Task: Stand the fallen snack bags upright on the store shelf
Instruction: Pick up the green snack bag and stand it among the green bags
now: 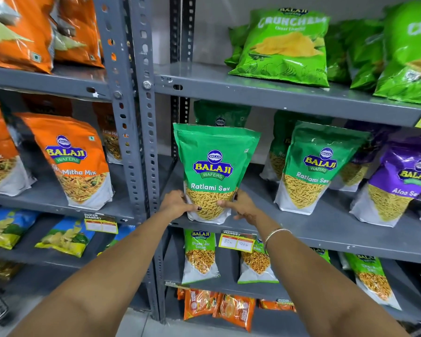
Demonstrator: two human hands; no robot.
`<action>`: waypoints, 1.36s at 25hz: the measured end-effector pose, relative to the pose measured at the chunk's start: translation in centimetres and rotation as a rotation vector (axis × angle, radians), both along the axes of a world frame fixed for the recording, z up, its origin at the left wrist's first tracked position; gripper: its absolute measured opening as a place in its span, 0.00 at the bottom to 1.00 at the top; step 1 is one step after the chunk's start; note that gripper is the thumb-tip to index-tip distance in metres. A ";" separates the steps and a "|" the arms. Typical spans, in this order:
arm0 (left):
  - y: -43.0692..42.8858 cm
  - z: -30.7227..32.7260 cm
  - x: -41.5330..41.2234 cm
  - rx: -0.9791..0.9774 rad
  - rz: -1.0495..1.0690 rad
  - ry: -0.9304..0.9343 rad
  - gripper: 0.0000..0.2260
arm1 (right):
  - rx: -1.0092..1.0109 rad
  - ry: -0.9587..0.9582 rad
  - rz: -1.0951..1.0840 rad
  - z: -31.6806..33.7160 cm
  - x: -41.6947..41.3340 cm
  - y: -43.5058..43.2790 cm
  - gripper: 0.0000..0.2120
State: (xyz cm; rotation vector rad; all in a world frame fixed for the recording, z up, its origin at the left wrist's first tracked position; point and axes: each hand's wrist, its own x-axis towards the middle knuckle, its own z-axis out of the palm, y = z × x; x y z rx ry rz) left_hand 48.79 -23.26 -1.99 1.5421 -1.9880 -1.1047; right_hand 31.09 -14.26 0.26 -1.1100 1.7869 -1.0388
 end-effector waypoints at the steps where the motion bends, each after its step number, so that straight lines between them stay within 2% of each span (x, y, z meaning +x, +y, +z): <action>1: 0.1 0.2 0.0 0.003 -0.004 -0.004 0.22 | 0.002 0.006 0.007 0.0 0.0 0.0 0.29; 5: 0.1 1.3 -0.2 0.075 -0.087 -0.132 0.26 | 0.014 -0.003 0.012 0.2 -0.1 0.2 0.32; 7: 0.3 2.6 -0.5 0.271 -0.145 -0.323 0.26 | 0.070 0.019 -0.005 0.1 -1.1 0.5 0.38; 9: 1.2 4.5 -1.7 0.507 -0.275 -0.537 0.16 | 0.154 0.097 -0.083 0.0 -3.3 1.1 0.41; 10: 1.7 5.1 -2.9 0.599 -0.354 -0.595 0.15 | 0.187 0.139 -0.127 0.1 -4.9 1.7 0.36; 11: 2.3 5.6 -4.3 0.647 -0.439 -0.619 0.15 | 0.210 0.173 -0.165 0.1 -6.6 2.3 0.25; 12: 3.0 5.9 -6.0 0.673 -0.522 -0.615 0.15 | 0.236 0.207 -0.217 0.0 -8.6 3.1 0.15; 15: 4.8 5.1 -12.4 0.558 -0.619 -0.422 0.12 | 0.241 0.275 -0.385 -0.3 -15.9 5.8 0.16; 17: 5.5 4.0 -16.6 0.370 -0.554 -0.215 0.16 | 0.165 0.269 -0.462 -0.7 -20.9 7.1 0.15; 18: 5.6 3.3 -18.7 0.296 -0.492 -0.122 0.20 | 0.116 0.213 -0.489 -1.1 -23.2 7.5 0.18; 20: 5.5 1.9 -22.7 0.191 -0.359 0.015 0.25 | 0.026 0.070 -0.484 -2.2 -27.2 7.1 0.39; 22: 5.2 0.8 -25.8 0.162 -0.244 0.110 0.36 | -0.003 -0.039 -0.375 -3.6 -30.0 6.3 0.57; 23: 5.1 0.5 -26.9 0.147 -0.210 0.131 0.40 | -0.006 -0.088 -0.299 -3.6 -30.3 6.0 0.57; 25: 5.2 -0.2 -28.5 0.138 -0.161 0.177 0.37 | -0.055 -0.200 -0.118 -3.6 -30.5 5.5 0.38; 26: 5.2 -0.5 -28.9 0.150 -0.140 0.207 0.32 | -0.086 -0.238 -0.057 -3.6 -30.4 5.4 0.33; 28: 6.2 -0.8 -28.9 0.172 -0.110 0.246 0.27 | -0.110 -0.259 -0.071 -3.1 -29.6 5.7 0.42; 29: 6.9 -0.6 -28.6 0.176 -0.072 0.251 0.29 | -0.110 -0.235 -0.075 -2.9 -29.1 6.0 0.45; 31: 7.9 -0.3 -27.8 0.146 -0.026 0.217 0.31 | -0.118 -0.195 -0.085 -2.5 -28.0 7.2 0.40; 34: 9.8 0.6 -26.3 0.066 -0.051 0.070 0.26 | -0.111 -0.109 -0.104 -2.7 -26.6 9.1 0.38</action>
